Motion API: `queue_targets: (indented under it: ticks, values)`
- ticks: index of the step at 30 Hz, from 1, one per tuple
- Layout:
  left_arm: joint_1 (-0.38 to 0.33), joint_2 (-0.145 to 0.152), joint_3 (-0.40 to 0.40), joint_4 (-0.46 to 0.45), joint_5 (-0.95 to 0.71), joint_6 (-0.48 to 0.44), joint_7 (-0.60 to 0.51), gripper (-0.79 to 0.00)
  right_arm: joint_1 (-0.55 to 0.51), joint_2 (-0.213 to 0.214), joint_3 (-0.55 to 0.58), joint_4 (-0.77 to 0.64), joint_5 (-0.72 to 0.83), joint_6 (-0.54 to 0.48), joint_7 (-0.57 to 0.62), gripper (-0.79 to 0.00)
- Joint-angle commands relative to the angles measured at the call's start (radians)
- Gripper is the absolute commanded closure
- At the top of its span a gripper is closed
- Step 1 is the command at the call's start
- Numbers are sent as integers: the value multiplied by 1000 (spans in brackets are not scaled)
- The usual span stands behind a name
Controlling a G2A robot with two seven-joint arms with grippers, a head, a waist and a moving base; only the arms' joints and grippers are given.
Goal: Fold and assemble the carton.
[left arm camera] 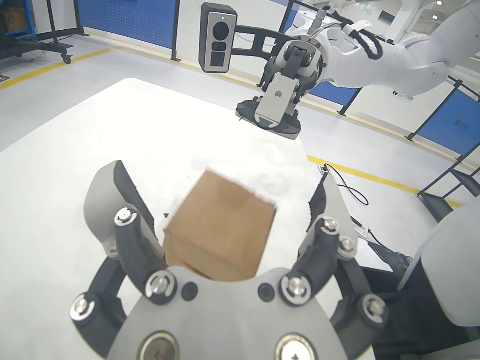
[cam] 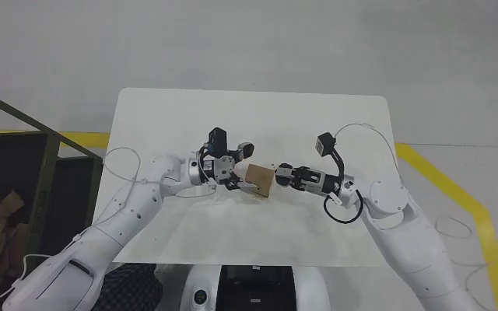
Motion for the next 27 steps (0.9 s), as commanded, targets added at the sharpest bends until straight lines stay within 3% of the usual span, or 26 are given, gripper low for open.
queue_targets:
  ticks: [1,7,19,27]
  values:
    - [0,-2,3,14,5,0,-4,-779,-6,1,4,4,-3,4,-2,0]
    - [2,-15,12,52,17,0,1,-785,-14,1,15,16,4,-5,-14,0]
    - [63,8,-103,-5,53,13,74,-785,-52,7,41,2,-75,-50,-60,0]
    - [98,16,-168,-31,-25,31,61,-785,-122,16,113,-11,-139,-198,-158,0]
